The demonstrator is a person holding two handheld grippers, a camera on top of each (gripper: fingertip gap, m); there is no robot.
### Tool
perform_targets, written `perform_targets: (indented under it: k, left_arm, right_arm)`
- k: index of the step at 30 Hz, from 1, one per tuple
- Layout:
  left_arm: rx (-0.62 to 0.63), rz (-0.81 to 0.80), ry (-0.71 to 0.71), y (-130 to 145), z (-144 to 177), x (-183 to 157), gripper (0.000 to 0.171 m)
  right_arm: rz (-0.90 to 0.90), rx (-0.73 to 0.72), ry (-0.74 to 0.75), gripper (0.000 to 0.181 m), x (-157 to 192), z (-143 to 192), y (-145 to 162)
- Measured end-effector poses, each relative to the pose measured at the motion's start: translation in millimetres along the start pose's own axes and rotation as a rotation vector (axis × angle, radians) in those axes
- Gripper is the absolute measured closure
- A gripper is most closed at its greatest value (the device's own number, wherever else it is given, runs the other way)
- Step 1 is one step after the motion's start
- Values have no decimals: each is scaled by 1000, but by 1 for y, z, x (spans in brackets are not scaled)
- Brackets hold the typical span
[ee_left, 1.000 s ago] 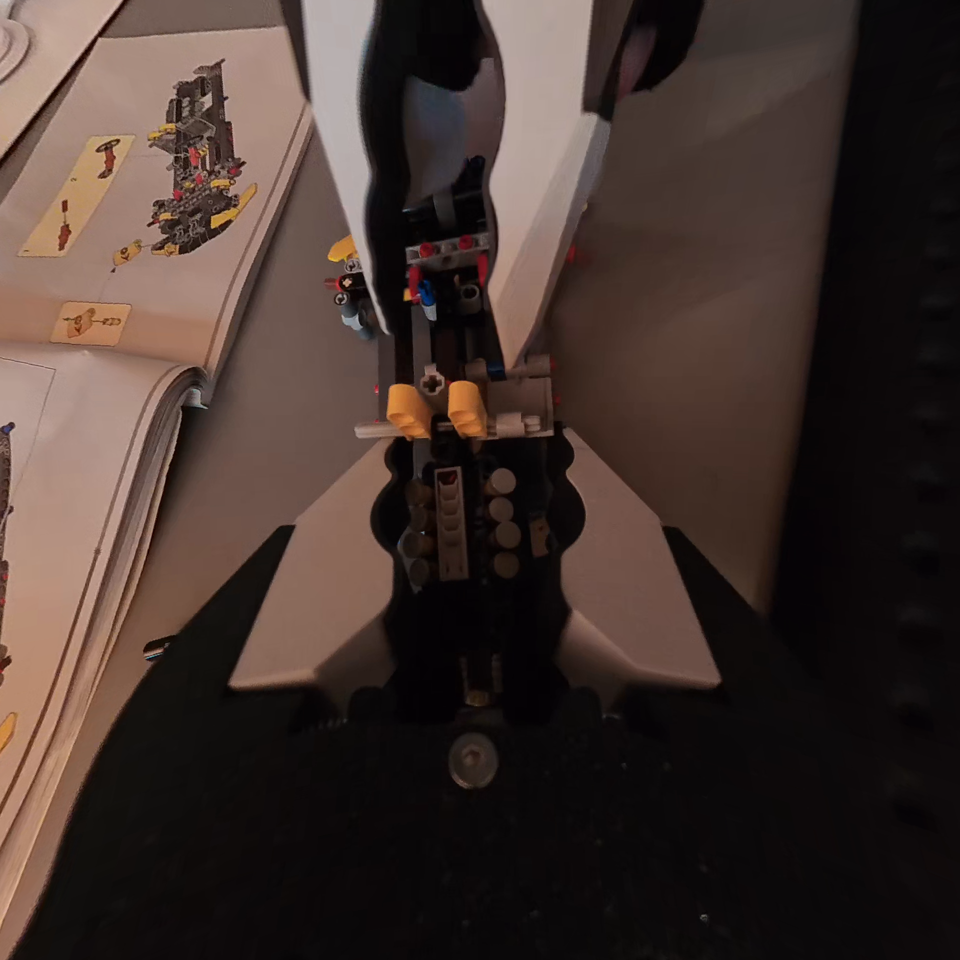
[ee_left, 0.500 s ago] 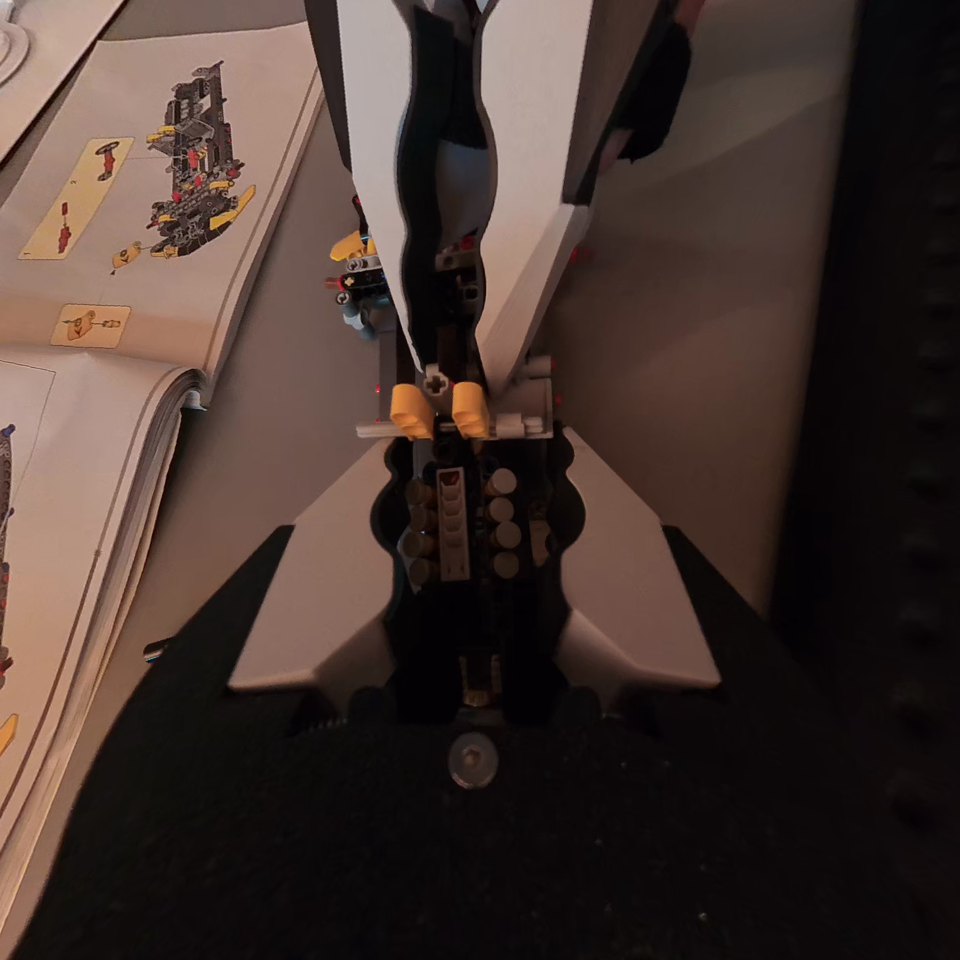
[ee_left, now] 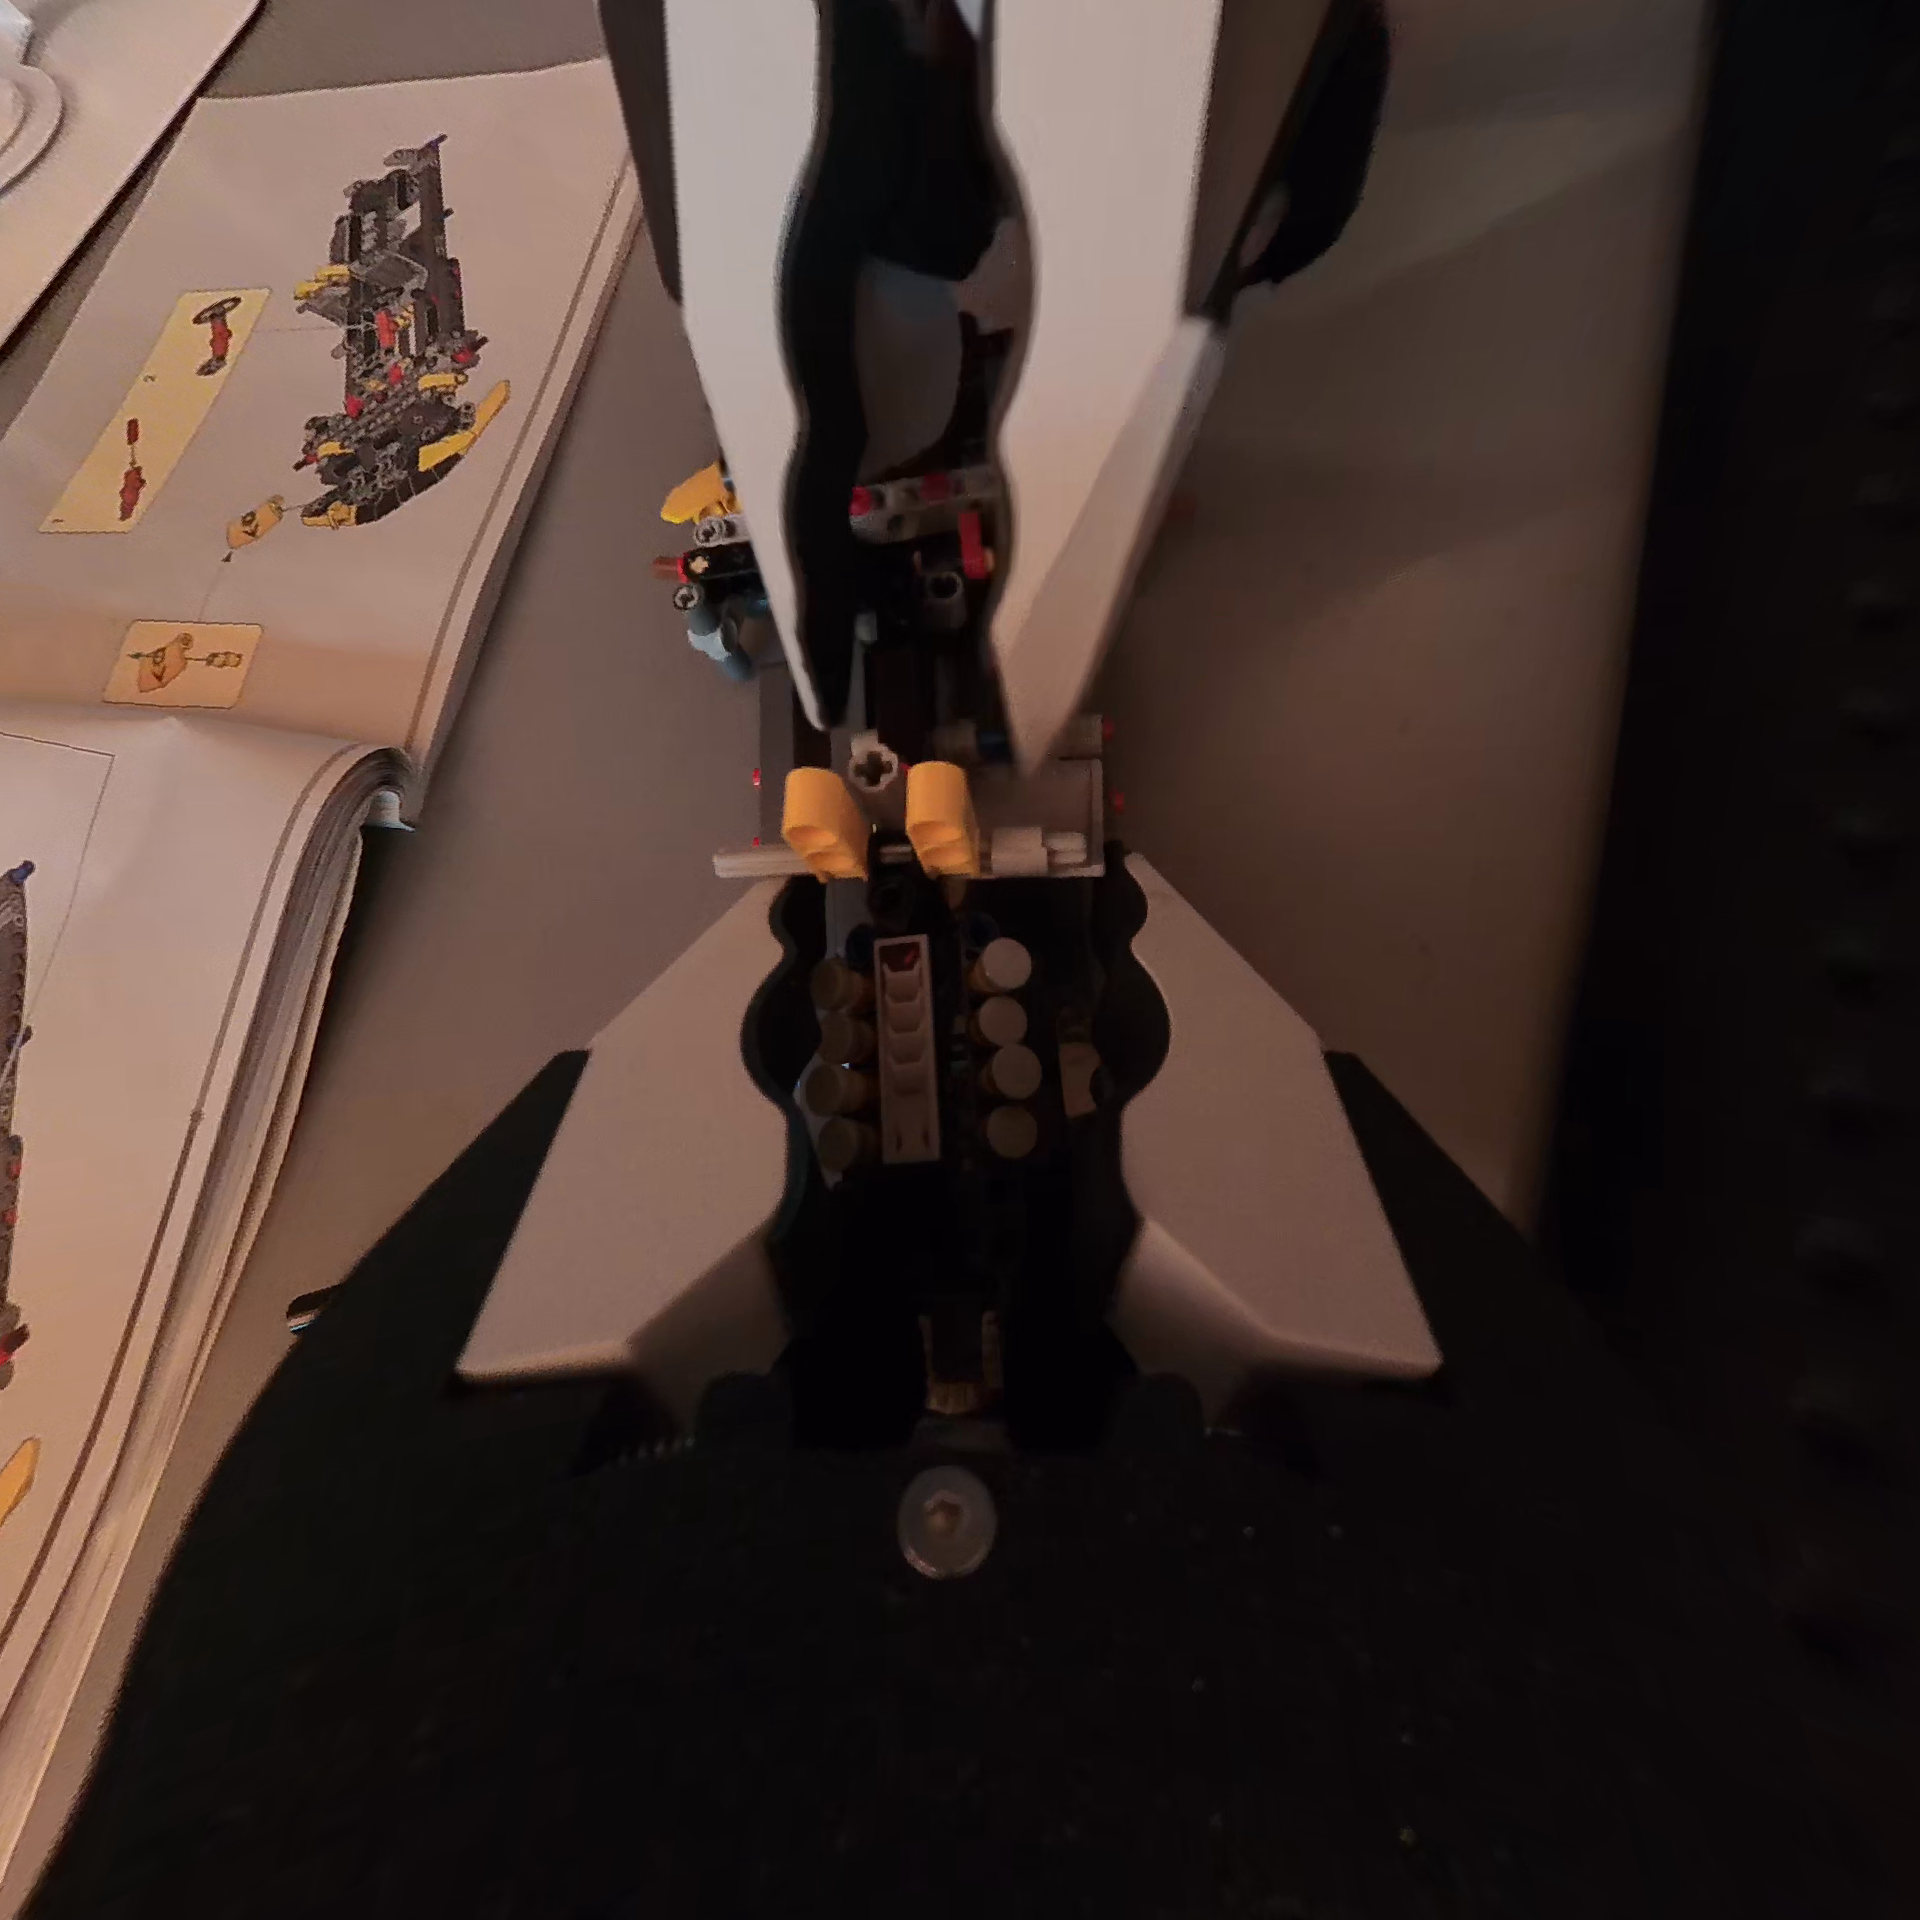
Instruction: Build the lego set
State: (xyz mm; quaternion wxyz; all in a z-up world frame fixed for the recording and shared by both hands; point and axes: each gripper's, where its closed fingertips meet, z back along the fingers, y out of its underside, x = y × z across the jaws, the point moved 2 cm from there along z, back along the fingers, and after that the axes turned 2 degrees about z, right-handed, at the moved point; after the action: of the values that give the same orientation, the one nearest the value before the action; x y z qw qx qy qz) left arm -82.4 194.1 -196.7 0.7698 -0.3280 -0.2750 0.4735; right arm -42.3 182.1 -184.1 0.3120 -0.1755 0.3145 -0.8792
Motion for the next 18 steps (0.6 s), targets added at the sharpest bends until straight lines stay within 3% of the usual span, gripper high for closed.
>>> perform_targets:
  k: [2, 4, 8, 15, 18]
  left_arm:
    - [0, 1, 1, 0, 0, 0, 123]
    - [1, 2, 2, 0, 0, 0, 123]
    - [1, 4, 6, 0, 0, 0, 123]
    - [2, -5, 26, 0, 0, -3, 123]
    - [5, 10, 32, 0, 0, -2, 123]
  right_arm:
    - [48, -39, -49, 125, 7, 6, -4]
    - [143, -16, -44, 116, 10, 7, -2]
    - [325, 89, -16, 119, 9, -2, 8]
    - [420, 133, -106, 130, 9, -11, 10]
    - [379, 148, -165, 132, 7, -10, 8]
